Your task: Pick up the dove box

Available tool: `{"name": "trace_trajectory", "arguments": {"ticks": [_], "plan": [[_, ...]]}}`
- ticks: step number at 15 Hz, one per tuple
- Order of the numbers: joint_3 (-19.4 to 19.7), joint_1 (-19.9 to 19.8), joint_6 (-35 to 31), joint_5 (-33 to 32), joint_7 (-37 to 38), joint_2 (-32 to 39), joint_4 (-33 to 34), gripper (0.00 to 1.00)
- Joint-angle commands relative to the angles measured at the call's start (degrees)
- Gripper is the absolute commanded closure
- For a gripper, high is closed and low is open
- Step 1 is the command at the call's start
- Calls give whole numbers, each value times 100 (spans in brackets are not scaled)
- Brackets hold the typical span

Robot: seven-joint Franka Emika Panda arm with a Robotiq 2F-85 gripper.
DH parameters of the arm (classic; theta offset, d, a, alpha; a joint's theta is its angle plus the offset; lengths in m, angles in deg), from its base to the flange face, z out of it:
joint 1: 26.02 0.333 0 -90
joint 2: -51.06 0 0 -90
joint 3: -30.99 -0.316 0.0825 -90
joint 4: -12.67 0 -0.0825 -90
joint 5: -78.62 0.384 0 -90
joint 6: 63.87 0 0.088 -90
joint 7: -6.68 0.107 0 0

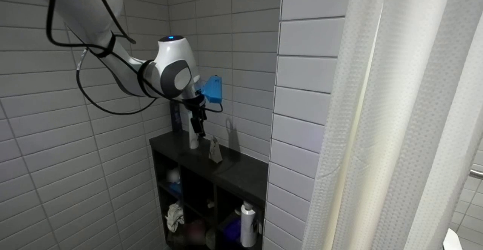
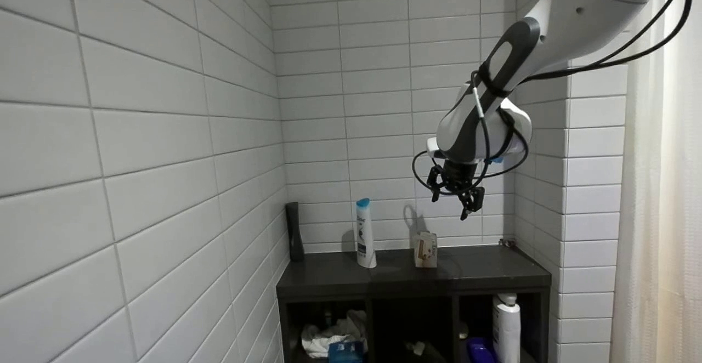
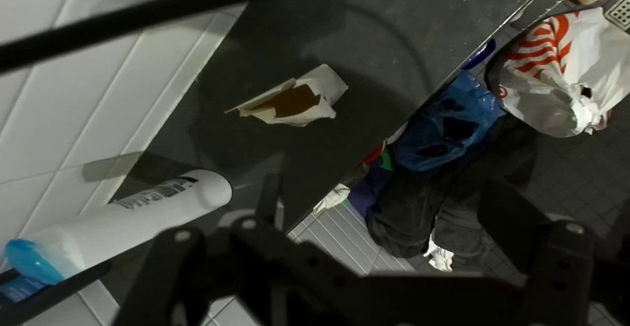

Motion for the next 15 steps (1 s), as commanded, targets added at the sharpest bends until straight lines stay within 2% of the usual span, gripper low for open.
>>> {"name": "trace_trajectory", "arguments": {"ticks": [1, 4, 8, 15], "plan": [[-663, -641, 140, -119, 28, 403, 403, 0], [-919, -906, 197, -228, 127, 663, 589, 0], [-1013, -1061, 249, -365, 411, 946, 789, 0], [-1016, -1081, 145, -697, 1193, 1350, 990, 0]]}}
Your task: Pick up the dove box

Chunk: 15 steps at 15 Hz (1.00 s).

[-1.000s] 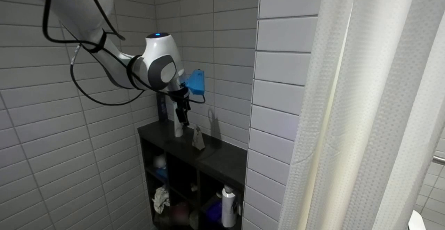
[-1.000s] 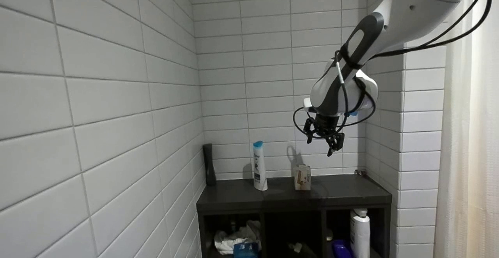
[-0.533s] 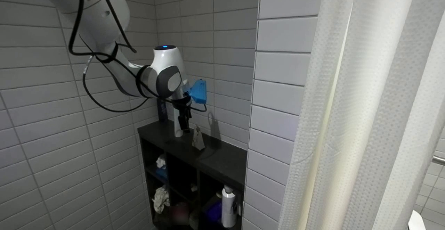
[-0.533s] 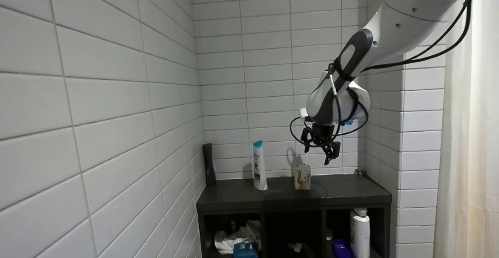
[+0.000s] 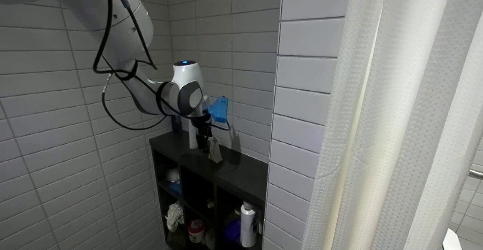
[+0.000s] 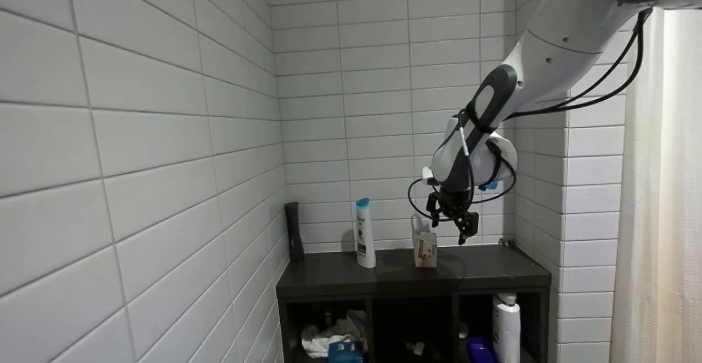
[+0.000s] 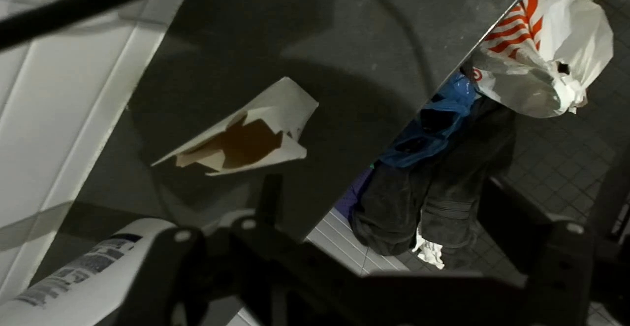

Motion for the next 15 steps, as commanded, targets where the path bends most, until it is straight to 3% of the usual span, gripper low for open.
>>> {"name": "trace_trajectory", "arguments": {"ticks": [1, 8, 15], "plan": [[-148, -114, -38, -134, 489, 192, 275, 0], [-359, -243, -436, 43, 1531, 191, 615, 0], [-1192, -819, -179, 817, 1549, 378, 947, 0]]}}
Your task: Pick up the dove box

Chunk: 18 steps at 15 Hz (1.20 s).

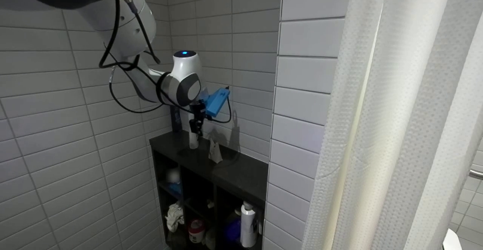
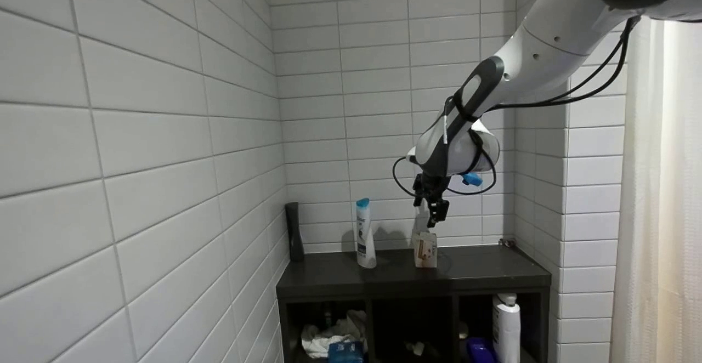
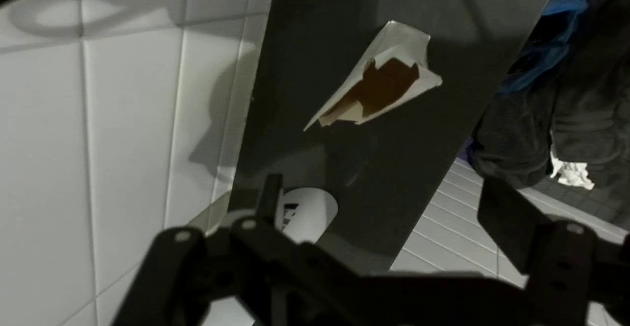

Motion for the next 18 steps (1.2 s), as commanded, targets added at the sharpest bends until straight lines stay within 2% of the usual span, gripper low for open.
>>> {"name": "trace_trajectory", "arguments": {"ticks": [1, 6, 18], "plan": [[-413, -346, 174, 402, 23, 212, 296, 0], [-504, -435, 574, 746, 326, 335, 490, 0], [-254, -239, 1822, 787, 1986, 382, 988, 0]]}}
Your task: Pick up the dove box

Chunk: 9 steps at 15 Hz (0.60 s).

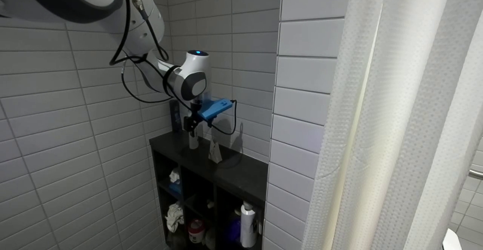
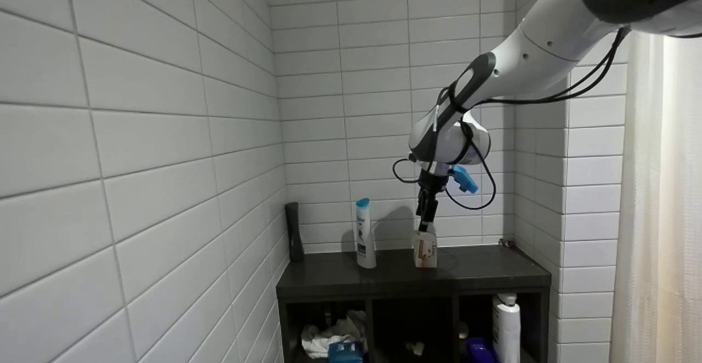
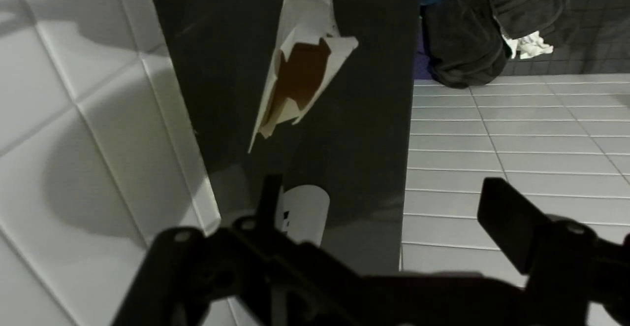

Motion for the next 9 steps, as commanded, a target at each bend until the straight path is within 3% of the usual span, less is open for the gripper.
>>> {"name": "trace_trajectory", "arguments": {"ticks": [1, 5, 7, 9], "plan": [[83, 69, 410, 128, 414, 79, 279, 0], [179, 131, 682, -4, 896, 53, 354, 0], [257, 212, 480, -298, 725, -65, 198, 0], [190, 149, 509, -155, 720, 3, 219, 0]]}}
